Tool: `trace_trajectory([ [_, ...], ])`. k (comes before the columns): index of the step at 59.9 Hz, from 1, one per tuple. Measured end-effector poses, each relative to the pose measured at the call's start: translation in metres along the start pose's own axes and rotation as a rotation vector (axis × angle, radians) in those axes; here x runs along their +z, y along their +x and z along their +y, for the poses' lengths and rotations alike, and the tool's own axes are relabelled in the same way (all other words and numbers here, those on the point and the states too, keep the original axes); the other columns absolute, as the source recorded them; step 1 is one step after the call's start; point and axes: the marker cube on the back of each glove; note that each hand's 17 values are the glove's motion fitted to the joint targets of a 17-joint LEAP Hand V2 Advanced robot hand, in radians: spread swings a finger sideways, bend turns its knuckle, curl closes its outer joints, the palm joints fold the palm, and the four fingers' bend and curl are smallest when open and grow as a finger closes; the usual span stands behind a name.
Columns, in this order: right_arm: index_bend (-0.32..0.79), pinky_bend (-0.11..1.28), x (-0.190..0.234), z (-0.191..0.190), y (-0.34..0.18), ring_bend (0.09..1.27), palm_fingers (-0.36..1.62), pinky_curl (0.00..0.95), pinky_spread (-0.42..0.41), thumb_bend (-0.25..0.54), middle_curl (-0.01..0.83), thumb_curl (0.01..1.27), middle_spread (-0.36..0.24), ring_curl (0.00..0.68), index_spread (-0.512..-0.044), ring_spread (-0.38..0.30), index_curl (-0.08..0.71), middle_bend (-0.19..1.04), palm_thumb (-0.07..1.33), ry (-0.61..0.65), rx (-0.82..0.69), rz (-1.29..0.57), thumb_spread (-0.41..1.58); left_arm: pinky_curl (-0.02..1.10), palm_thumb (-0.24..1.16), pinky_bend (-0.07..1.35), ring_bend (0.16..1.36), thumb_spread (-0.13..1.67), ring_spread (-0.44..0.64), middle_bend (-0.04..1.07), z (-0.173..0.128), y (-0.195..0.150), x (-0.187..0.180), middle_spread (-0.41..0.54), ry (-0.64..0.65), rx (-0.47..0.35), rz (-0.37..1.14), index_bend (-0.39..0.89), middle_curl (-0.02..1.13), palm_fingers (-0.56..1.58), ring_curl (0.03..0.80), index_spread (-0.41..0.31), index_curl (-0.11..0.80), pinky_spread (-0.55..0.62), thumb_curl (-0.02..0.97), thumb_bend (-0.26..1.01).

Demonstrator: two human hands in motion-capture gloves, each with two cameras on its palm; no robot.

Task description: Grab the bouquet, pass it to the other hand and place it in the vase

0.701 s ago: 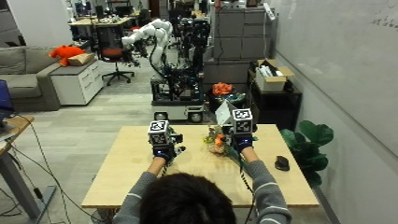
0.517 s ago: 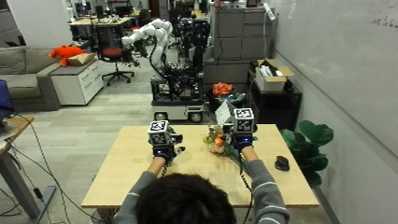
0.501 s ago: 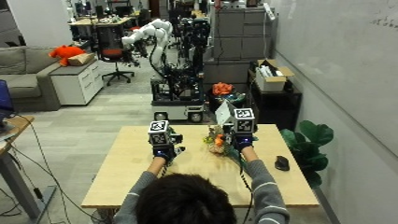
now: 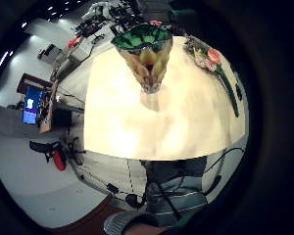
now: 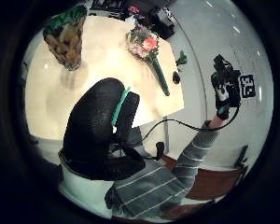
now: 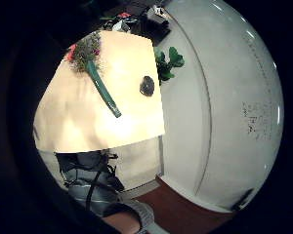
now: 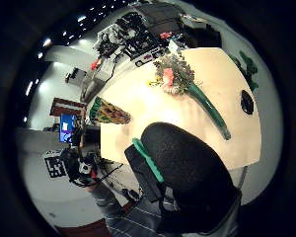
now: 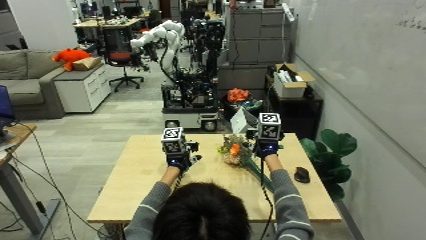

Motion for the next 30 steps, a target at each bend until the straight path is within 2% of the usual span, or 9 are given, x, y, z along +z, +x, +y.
trace_trajectory([
  [17,0.12,0.64,0.006,-0.001,0.013,0.46,0.13,0.338,0.250,-0.019,0.306,0.23,-0.083,0.261,-0.414,0.073,0.170,0.19,0.28,-0.028,0.081,0.036,1.17,0.30,0.23,0.22,0.40,1.12,0.29,0.17,-0.005,-0.005,0.011,0.127,-0.007,-0.006,0.006,0.18,0.29,0.37,0.240,-0.057,0.373,0.34,0.278,-0.02],
  [22,0.12,0.65,0.024,-0.011,0.024,0.45,0.12,0.343,0.250,-0.023,0.311,0.23,-0.073,0.264,-0.408,0.085,0.172,0.19,0.27,-0.040,0.108,0.025,1.15,0.31,0.23,0.22,0.40,1.13,0.29,0.17,0.001,-0.006,0.009,0.127,-0.021,-0.011,0.003,0.18,0.29,0.37,0.245,-0.056,0.378,0.34,0.282,-0.02],
  [30,0.12,0.67,0.060,-0.023,0.044,0.45,0.10,0.350,0.262,-0.028,0.315,0.24,-0.036,0.268,-0.396,0.120,0.174,0.19,0.25,-0.038,0.131,0.028,1.11,0.32,0.23,0.22,0.40,1.13,0.29,0.17,-0.008,-0.013,0.016,0.127,-0.009,-0.009,0.015,0.17,0.30,0.36,0.252,-0.056,0.381,0.34,0.287,-0.02],
])
